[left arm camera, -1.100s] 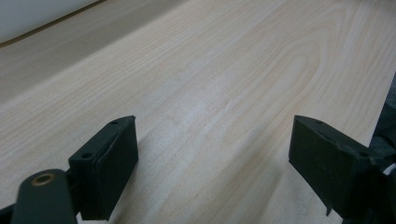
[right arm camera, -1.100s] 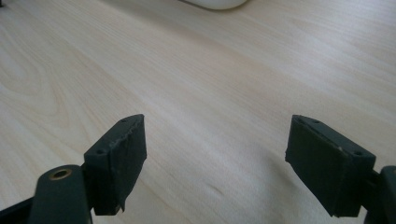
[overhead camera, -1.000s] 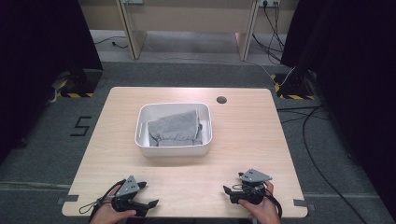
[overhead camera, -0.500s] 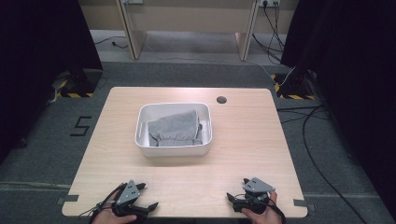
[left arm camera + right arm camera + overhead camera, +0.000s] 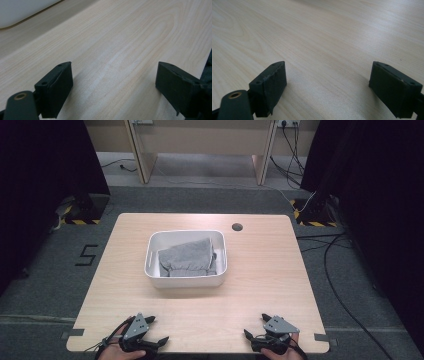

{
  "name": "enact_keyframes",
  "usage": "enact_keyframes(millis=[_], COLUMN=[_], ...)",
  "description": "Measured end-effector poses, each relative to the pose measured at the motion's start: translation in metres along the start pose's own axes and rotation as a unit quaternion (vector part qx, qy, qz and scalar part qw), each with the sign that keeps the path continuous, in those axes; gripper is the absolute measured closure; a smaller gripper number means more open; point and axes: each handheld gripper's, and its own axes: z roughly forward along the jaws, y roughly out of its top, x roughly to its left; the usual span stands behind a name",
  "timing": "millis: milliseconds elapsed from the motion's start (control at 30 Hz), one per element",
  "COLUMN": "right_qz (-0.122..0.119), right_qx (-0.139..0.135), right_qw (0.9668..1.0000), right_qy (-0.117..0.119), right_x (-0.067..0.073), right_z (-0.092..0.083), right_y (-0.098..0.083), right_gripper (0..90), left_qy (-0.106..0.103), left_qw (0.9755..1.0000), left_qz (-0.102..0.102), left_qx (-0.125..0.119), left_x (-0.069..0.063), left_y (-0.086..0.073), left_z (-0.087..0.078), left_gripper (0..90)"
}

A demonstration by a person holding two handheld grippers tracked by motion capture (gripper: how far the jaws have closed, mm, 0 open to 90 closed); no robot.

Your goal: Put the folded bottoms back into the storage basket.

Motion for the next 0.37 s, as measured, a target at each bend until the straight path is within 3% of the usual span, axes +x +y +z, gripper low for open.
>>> enact_keyframes(millis=[367], right_qz=[-0.001], right_qx=[0.000], right_qw=[1.0000], right_qy=[0.002], right_x=[-0.0003], right_z=[0.0000], right_y=[0.0000], right_gripper=[15.1], left_qy=[0.000], left_qw=[1.0000], left_qz=[-0.001], left_qx=[0.002], left_x=[-0.0001], left_y=[0.0008], left_z=[0.0001], left_gripper=[13.8])
